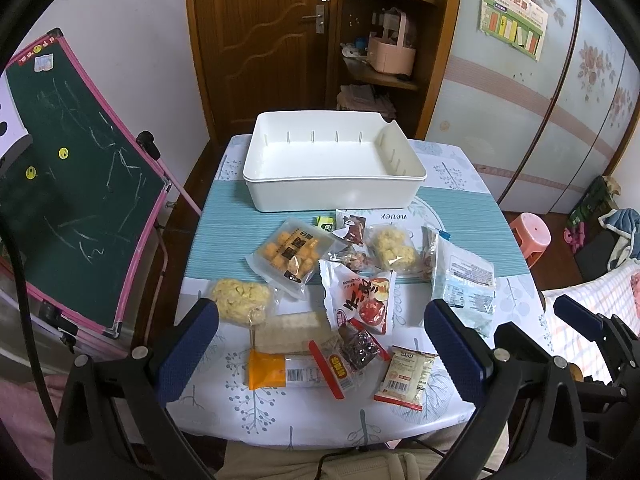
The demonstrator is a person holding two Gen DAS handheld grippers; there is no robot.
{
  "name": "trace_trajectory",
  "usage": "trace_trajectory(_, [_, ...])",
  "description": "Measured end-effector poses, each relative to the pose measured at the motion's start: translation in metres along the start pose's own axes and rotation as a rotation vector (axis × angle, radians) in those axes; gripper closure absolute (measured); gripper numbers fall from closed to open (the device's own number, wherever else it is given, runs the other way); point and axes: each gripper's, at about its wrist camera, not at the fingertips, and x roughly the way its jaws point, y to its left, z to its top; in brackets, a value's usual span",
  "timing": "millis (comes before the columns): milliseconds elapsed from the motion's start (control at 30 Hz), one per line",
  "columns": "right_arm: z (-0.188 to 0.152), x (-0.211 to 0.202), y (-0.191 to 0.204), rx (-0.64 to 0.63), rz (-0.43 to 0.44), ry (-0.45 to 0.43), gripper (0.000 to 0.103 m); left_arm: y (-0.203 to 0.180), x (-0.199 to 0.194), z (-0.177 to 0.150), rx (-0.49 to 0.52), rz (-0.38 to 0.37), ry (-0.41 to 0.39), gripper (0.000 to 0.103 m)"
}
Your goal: Organize snacks
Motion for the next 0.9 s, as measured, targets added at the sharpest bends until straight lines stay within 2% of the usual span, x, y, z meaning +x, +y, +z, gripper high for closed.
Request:
trace_trajectory(200, [0.001,0.0,0.0,0.001,-0.001,0.001,0.017,0.0,0.0,-0.005,0.019,-0.014,-0.01,0.001])
trace_trajectory(633, [-0.003,0.015,-0.004,0.019,-0.006,0.048,0.017,0.017,0.006,0.0,0.072,0.041,-0.02,0.001])
trace_trajectory(900, [-0.019,0.065,-0.017,0.084,-0.026,0.221,0.017,0.053,0.043,-0.005,0.067,0.059,0.038,0.001])
